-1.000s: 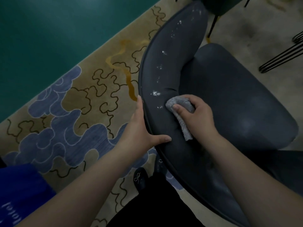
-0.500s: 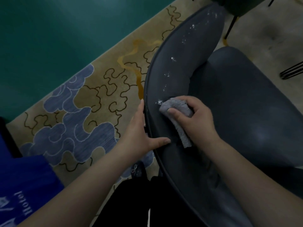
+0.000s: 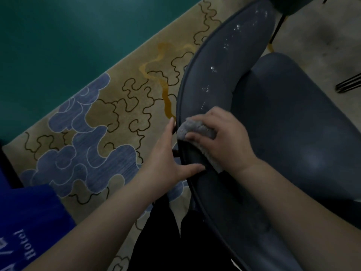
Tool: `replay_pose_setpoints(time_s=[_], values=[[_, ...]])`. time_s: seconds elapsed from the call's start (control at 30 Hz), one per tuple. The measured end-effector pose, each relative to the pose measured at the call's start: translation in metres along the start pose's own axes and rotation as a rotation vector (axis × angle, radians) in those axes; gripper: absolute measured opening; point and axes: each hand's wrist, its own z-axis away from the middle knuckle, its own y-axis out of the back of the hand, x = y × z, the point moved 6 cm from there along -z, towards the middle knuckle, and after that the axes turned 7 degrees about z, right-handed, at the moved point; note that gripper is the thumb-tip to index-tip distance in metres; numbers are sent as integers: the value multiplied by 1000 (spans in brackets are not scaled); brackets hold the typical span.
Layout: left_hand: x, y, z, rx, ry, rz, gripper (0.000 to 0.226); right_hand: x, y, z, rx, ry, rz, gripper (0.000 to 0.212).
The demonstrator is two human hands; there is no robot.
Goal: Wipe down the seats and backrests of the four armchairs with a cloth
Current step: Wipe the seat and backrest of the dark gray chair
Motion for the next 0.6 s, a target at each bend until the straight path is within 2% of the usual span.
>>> replay_pose_setpoints(time_s=[0.17,0.33,0.5,0.6], values=[[0,4,-1,-14,-18,14,126,26,6,-5,117,-199,-210,29],[-1,5,-3,-17,-20,7,127,15,-1,-3,30,-111,-170,37],[4,5,-10,-21,-47,-34,126,28,6,-50,144,-217,-112,30],[6,8,-14,-22,-50,-47,127,28,6,-36,103,-191,-184,29]])
